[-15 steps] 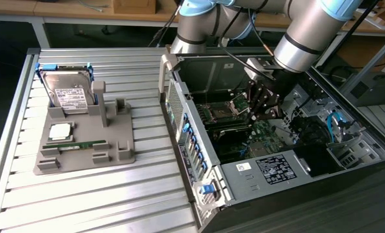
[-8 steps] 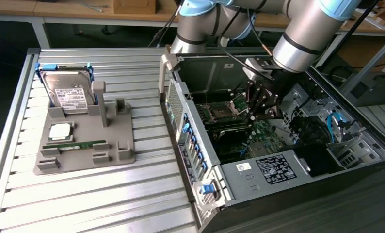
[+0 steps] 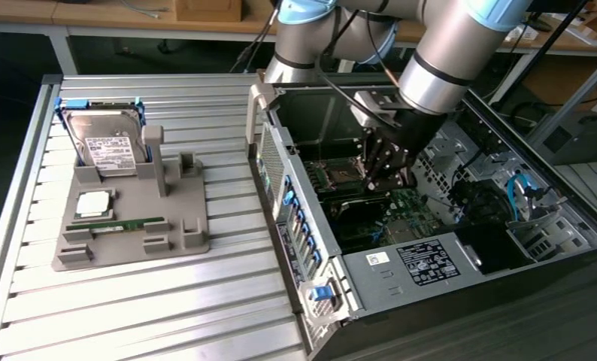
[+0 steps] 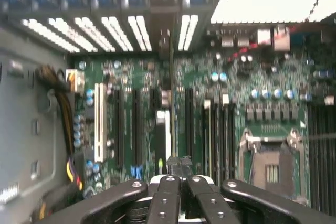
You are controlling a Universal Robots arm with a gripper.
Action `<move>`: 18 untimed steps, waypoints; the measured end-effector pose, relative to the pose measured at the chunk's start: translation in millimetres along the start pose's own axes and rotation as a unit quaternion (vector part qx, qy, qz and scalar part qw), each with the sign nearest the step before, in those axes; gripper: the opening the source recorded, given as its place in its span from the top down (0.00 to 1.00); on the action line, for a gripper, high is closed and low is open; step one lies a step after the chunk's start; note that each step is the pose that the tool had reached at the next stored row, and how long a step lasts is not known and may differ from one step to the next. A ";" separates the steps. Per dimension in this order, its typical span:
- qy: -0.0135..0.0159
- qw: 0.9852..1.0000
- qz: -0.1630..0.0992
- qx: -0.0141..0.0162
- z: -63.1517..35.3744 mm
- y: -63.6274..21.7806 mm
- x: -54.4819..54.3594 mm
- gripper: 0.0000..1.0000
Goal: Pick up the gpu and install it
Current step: 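Press down on the gpu until it lock into place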
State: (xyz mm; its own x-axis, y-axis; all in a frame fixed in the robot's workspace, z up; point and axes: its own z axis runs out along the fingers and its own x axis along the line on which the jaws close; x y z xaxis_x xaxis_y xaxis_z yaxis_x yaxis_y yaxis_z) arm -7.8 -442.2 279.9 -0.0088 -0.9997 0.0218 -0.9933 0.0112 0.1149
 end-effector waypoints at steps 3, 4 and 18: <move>0.000 1.000 0.000 0.000 2.0 12.9 0.6 0.89; 0.000 1.000 0.000 0.000 2.6 17.3 0.9 0.89; 0.000 1.000 0.000 0.000 14.2 47.8 6.3 0.89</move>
State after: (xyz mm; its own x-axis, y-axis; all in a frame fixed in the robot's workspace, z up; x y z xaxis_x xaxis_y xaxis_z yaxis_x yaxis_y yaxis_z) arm -56.9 -448.3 271.4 -0.0092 -0.9997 0.0216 -0.9933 0.0116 0.1153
